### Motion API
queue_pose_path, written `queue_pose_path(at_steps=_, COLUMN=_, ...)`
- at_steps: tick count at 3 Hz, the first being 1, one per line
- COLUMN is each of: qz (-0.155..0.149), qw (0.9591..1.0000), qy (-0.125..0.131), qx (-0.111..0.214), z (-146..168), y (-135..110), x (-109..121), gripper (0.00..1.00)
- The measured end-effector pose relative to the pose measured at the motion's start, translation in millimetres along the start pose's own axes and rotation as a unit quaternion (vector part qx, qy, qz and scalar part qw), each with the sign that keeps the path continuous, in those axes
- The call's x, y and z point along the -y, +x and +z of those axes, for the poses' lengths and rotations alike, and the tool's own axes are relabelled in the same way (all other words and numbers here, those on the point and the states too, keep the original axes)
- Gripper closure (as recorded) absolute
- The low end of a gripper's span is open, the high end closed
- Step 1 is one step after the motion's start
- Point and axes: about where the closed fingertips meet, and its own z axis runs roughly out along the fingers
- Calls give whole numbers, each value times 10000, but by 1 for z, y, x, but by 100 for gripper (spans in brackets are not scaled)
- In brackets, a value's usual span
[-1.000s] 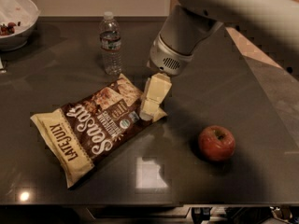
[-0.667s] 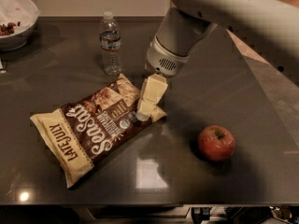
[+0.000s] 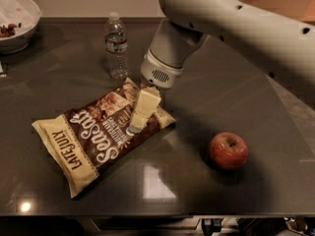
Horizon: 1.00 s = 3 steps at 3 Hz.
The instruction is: Move brown chip bag near apple
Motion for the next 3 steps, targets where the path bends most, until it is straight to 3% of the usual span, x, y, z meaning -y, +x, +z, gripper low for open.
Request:
queue_pose_path(at_steps=2, qz=293, qw=9995, qy=94, qx=53, z=-5, y=1, x=-1, gripper=63)
queue_pose_path(at_steps=3, qz=404, qw=9986, qy=345, qx=32, z=-31, y=15, x=1, gripper=88)
